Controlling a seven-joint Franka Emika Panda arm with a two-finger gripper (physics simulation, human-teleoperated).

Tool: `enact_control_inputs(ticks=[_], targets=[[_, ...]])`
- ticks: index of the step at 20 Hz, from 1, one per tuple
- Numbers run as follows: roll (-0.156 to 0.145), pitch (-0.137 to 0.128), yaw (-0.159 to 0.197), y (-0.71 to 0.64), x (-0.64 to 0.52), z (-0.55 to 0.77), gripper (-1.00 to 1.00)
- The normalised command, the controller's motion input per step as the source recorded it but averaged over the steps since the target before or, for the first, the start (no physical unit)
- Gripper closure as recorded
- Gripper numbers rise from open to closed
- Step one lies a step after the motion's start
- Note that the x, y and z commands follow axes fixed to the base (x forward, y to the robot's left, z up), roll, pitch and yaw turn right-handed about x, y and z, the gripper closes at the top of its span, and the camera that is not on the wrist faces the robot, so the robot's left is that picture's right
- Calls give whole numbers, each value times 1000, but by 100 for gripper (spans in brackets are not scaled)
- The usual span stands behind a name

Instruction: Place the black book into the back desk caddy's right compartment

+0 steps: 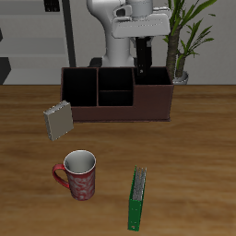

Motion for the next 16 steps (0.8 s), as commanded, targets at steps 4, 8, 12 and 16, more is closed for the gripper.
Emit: enact_control_inputs(ticks=[4, 8, 12, 16], targets=[[38, 23, 16, 133, -10, -154, 100], [8, 19, 2, 65, 55, -120, 100], [8, -4, 7, 10, 21, -46, 100], [25, 15, 4, 12, 109, -167, 100]])
